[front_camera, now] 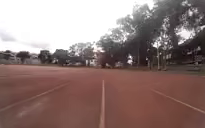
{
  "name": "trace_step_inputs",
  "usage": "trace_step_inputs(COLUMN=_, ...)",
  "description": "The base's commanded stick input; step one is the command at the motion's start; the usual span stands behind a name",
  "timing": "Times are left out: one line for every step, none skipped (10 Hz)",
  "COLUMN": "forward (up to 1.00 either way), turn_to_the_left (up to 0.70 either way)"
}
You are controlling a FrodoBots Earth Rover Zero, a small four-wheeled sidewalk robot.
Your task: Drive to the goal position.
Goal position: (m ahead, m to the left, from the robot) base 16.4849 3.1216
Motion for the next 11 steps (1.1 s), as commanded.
trace_step_inputs(forward=0.70, turn_to_the_left=0.00)
trace_step_inputs(forward=0.70, turn_to_the_left=0.00)
trace_step_inputs(forward=0.70, turn_to_the_left=0.00)
trace_step_inputs(forward=0.70, turn_to_the_left=0.00)
trace_step_inputs(forward=0.70, turn_to_the_left=0.00)
trace_step_inputs(forward=0.70, turn_to_the_left=0.00)
trace_step_inputs(forward=0.70, turn_to_the_left=0.00)
trace_step_inputs(forward=0.70, turn_to_the_left=0.00)
trace_step_inputs(forward=0.70, turn_to_the_left=0.00)
trace_step_inputs(forward=0.70, turn_to_the_left=0.00)
trace_step_inputs(forward=0.70, turn_to_the_left=0.00)
